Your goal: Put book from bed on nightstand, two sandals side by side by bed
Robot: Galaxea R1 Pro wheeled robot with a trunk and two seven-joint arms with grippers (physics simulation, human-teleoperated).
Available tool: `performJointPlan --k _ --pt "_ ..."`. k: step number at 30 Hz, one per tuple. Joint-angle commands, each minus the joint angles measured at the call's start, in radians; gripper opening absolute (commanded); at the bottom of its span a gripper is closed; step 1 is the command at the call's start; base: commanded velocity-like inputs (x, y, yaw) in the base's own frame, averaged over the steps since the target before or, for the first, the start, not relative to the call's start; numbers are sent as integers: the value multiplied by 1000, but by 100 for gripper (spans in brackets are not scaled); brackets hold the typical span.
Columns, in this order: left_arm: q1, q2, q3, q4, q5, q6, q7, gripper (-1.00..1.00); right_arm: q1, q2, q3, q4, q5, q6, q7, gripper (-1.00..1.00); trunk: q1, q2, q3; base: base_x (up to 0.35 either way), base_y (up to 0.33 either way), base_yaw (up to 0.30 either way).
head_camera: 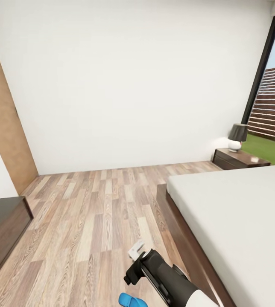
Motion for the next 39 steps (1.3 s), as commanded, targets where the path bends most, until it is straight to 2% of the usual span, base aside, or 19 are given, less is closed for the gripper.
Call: performJointPlan --k 1,2,13,17,19,20,21,22,23,24,27,28,33,35,39 --pt "0 -1 8 -3 12 5 8 100 -1 0 1 -1 9 4 6 100 4 -8 -4 1 0 233" --pt "-1 -1 28 -4 17 6 32 100 -1 0 3 0 9 3 6 100 8 -15 -7 0 0 197" --pt "-1 -2 39 -21 22 10 77 100 -11 0 4 24 8 4 5 100 50 -92 -42 0 0 217" --pt "-20 -4 34 -56 41 65 151 100 -52 0 2 57 2 7 2 100 65 -120 -56 0 0 249" --pt "-58 -3 28 -65 51 107 214 100 -68 0 1 73 -11 6 2 100 73 -134 -63 0 0 255" --pt "-119 -2 21 -69 58 151 286 100 -78 0 1 86 -26 5 1 100 77 -141 -67 0 0 258" --pt "-155 -1 19 -69 59 174 323 100 -82 0 0 91 -32 4 1 100 81 -148 -71 0 0 259" --pt "-223 0 15 -66 62 217 384 100 -88 0 0 103 -40 3 2 100 84 -155 -74 0 0 260" --pt "-253 1 13 -63 63 235 407 100 -90 0 0 110 -43 3 2 100 88 -162 -78 0 0 261" --pt "-315 -1 3 -42 64 268 449 100 -96 0 -1 132 -47 2 4 100 92 -169 -81 0 0 261" --pt "-347 0 -21 -13 65 281 470 100 -103 0 -1 146 -49 3 13 100 104 -190 -92 0 0 261" --pt "-358 1 -33 4 64 286 480 100 -111 0 -1 162 -49 4 38 100 107 -197 -96 0 0 262" --pt "-378 8 -47 25 61 291 491 100 -132 0 -1 219 -43 3 122 100 127 -232 -114 0 0 262" --pt "-402 20 -57 32 60 293 494 100 -141 0 -1 253 -40 2 153 100 134 -246 -121 0 0 262" --pt "-432 27 -66 48 59 294 495 100 -146 0 -1 267 -39 1 165 100 150 -274 -135 0 0 261"
